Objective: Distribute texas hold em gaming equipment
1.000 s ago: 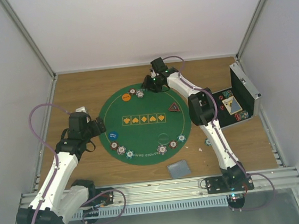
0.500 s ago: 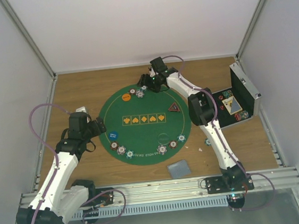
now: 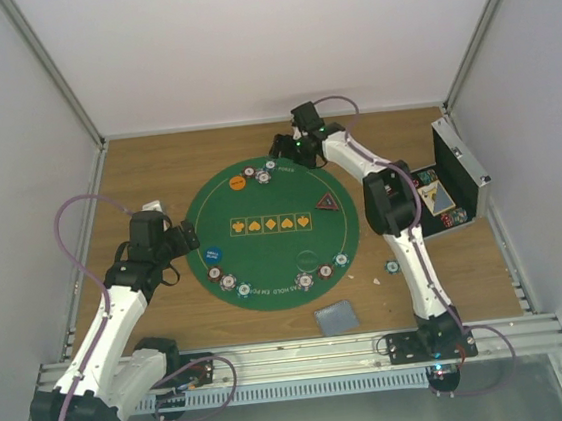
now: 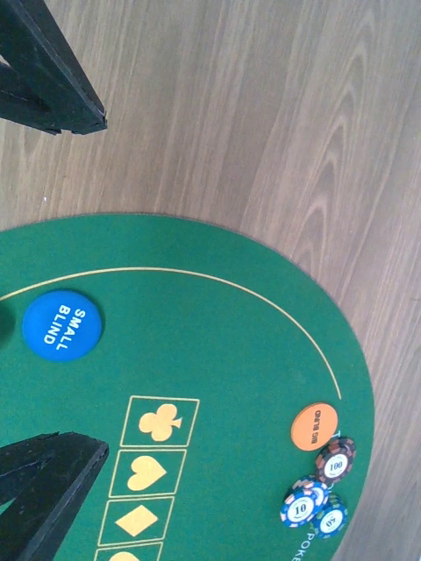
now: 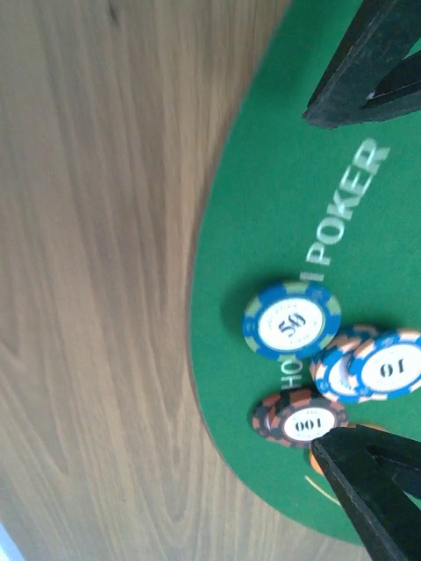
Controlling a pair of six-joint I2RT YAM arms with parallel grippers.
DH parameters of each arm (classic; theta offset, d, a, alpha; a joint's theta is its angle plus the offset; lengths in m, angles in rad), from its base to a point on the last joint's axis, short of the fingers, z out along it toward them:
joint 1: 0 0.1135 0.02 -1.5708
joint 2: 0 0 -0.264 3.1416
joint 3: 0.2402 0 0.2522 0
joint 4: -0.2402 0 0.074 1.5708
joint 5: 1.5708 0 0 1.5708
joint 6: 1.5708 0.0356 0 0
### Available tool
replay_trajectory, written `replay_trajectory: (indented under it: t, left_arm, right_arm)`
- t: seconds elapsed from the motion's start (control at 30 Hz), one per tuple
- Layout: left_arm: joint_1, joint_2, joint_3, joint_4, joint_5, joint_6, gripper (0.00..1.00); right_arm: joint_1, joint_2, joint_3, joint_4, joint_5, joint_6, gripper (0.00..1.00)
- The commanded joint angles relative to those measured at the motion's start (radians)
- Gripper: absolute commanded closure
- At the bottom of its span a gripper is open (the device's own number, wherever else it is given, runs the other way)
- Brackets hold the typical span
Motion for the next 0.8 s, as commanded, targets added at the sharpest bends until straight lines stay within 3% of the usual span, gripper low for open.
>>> replay_trajectory:
  t: [0.0,0.2,0.37,0.43,0.57,0.77]
  left_arm:
    - [-0.007,-0.027,-0.015,0.031,-0.019,0.0,0.06]
    - [-0.018,-0.023,-0.028,0.066,0.037,0.021,0.08]
    - [-0.082,-0.001,-0.061,0.172,0.275,0.077,0.12]
    - [-0.171,0.02,-0.059,0.197,0.331,0.089,0.12]
    - [-0.452,0.082,-0.024,0.217,0.348,0.123,0.12]
    - [-0.783,0.32,0.082,0.218,0.355,0.2,0.13]
  right_arm:
    - [-0.032,-0.155,-0.066,-0.01,0.101,-0.124,0.06]
    - [-0.052,-0.437,-0.332,0.005,0.151,-0.284,0.05]
    - [-0.103,-0.743,-0.675,0.032,0.138,-0.358,0.0]
    - [-0.141,-0.858,-0.789,0.026,0.119,-0.375,0.0]
    - [-0.21,-1.051,-0.951,-0.012,0.11,-0.404,0.0]
    - [-0.3,-1.261,-1.123,-0.023,0.126,-0.417,0.0]
